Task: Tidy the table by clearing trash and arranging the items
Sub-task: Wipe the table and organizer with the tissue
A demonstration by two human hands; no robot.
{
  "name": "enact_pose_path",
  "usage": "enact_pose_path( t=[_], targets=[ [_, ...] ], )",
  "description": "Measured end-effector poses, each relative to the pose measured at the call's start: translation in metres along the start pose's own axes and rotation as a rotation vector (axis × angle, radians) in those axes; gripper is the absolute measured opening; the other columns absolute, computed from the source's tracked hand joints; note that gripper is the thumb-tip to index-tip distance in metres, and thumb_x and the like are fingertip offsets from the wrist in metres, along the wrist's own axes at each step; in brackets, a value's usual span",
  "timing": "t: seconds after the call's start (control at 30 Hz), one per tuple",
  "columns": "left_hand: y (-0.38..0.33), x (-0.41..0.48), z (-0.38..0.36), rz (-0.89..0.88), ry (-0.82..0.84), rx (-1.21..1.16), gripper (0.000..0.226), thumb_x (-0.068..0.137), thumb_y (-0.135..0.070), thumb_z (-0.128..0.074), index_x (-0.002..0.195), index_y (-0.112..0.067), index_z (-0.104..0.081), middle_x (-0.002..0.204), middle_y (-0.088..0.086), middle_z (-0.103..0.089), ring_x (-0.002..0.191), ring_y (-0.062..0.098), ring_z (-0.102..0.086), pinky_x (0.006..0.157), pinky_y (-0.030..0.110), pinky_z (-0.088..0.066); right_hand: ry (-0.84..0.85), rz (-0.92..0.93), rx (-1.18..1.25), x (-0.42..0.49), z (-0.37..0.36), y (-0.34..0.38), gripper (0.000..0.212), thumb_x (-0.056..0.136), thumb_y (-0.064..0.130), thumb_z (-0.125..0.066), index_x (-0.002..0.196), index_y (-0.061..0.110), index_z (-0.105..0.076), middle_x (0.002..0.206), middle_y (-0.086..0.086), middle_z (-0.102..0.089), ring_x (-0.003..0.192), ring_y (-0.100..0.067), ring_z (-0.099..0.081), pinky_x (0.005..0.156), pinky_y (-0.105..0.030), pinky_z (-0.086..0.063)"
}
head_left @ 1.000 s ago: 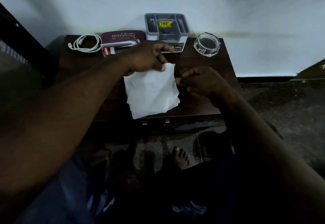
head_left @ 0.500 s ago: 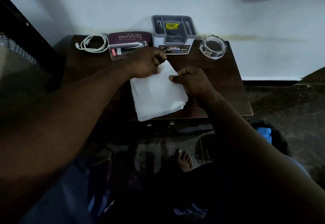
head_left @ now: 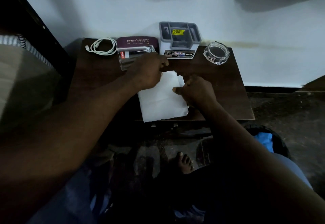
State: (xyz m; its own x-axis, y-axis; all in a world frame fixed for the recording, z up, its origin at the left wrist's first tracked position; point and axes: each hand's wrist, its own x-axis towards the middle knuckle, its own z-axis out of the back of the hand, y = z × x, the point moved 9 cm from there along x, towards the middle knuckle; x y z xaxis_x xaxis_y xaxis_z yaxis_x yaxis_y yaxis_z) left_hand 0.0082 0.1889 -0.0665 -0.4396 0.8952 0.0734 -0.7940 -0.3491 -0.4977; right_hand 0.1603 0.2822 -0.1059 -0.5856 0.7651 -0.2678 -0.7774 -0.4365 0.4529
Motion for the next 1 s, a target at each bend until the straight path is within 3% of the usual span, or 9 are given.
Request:
enact_pose_path(
  t=[0.1,0.2,0.33,0.43,0.57,0.73,0.83,0.9,1.0],
  targets=[
    [0.012,-0.016,0.017,0.168,-0.080,0.105,0.021,0.084,-0.024,-0.067,0.105,-0.022,-0.067,0.112,0.005,-0.069,0.104,0.026,-0.064,0.081,0.033,-0.051,-0.002,-0.018,-0.020,-0.001,0.005,-0.004,0.044,0.079,0.054,-0.075,0.094,0.013,-0.070,0.090,-0.006,-0.074,0.087,-0.029,-0.070,0.076,-0.032,-0.050],
    [0.033,-0.035,0.005,0.338,0.143,0.240,0.036,0.081,-0.046,-0.074,0.092,-0.015,-0.061,0.116,0.011,-0.069,0.107,0.030,-0.065,0.075,0.029,-0.043,0.013,-0.036,-0.008,-0.002,0.005,-0.009,0.046,0.079,0.054,-0.076,0.096,0.011,-0.073,0.092,-0.008,-0.077,0.093,-0.030,-0.072,0.087,-0.036,-0.056],
    [0.043,-0.062,-0.006,0.463,0.269,0.247,0.067,0.076,-0.061,-0.077,0.120,-0.011,-0.067,0.129,0.012,-0.066,0.117,0.029,-0.063,0.083,0.030,-0.046,-0.044,-0.041,0.035,-0.008,0.008,-0.010,0.049,0.076,0.050,-0.081,0.102,0.010,-0.070,0.111,-0.005,-0.075,0.108,-0.027,-0.068,0.087,-0.033,-0.052],
    [0.035,-0.070,-0.009,0.531,0.179,0.122,0.063,0.076,-0.049,-0.082,0.121,-0.006,-0.067,0.130,0.014,-0.065,0.119,0.031,-0.062,0.087,0.031,-0.049,-0.081,-0.048,0.077,-0.014,0.006,-0.005,0.057,0.073,0.049,-0.085,0.109,0.011,-0.066,0.112,-0.007,-0.072,0.107,-0.028,-0.065,0.078,-0.030,-0.044],
    [0.033,-0.083,-0.013,0.705,0.067,-0.159,0.052,0.071,-0.031,-0.089,0.111,-0.006,-0.069,0.119,0.014,-0.070,0.109,0.031,-0.067,0.073,0.029,-0.048,-0.067,-0.136,0.146,-0.016,-0.005,-0.009,0.073,0.068,0.046,-0.090,0.123,0.006,-0.063,0.123,-0.011,-0.069,0.114,-0.031,-0.065,0.087,-0.033,-0.050],
    [0.040,-0.093,-0.021,0.882,-0.011,-0.523,0.040,0.067,-0.014,-0.091,0.101,0.001,-0.074,0.103,0.015,-0.074,0.092,0.030,-0.071,0.080,0.039,-0.061,-0.014,-0.234,0.272,-0.012,-0.012,-0.016,0.061,0.065,0.041,-0.093,0.112,0.008,-0.072,0.113,-0.010,-0.074,0.103,-0.028,-0.071,0.087,-0.037,-0.059],
    [0.038,-0.092,-0.029,0.936,0.004,-0.795,0.034,0.069,0.002,-0.086,0.100,0.006,-0.074,0.102,0.019,-0.074,0.088,0.032,-0.072,0.082,0.045,-0.061,0.018,-0.286,0.323,-0.009,-0.013,-0.021,0.063,0.064,0.041,-0.095,0.111,0.005,-0.072,0.113,-0.012,-0.074,0.103,-0.030,-0.071,0.089,-0.041,-0.060],
    [0.034,-0.090,-0.033,0.940,0.037,-0.881,0.031,0.072,0.007,-0.082,0.102,0.007,-0.074,0.103,0.020,-0.075,0.086,0.032,-0.072,0.079,0.043,-0.060,0.028,-0.301,0.319,-0.008,-0.014,-0.023,0.062,0.065,0.041,-0.095,0.110,0.003,-0.073,0.112,-0.013,-0.075,0.102,-0.031,-0.071,0.087,-0.039,-0.060],
    [0.029,-0.085,-0.031,0.901,0.034,-0.897,0.016,0.073,0.007,-0.081,0.085,0.000,-0.071,0.099,0.020,-0.075,0.079,0.031,-0.071,0.074,0.041,-0.060,0.033,-0.304,0.330,-0.007,-0.016,-0.022,0.054,0.067,0.037,-0.094,0.105,0.004,-0.074,0.108,-0.011,-0.075,0.101,-0.030,-0.071,0.080,-0.034,-0.057]
  ],
)
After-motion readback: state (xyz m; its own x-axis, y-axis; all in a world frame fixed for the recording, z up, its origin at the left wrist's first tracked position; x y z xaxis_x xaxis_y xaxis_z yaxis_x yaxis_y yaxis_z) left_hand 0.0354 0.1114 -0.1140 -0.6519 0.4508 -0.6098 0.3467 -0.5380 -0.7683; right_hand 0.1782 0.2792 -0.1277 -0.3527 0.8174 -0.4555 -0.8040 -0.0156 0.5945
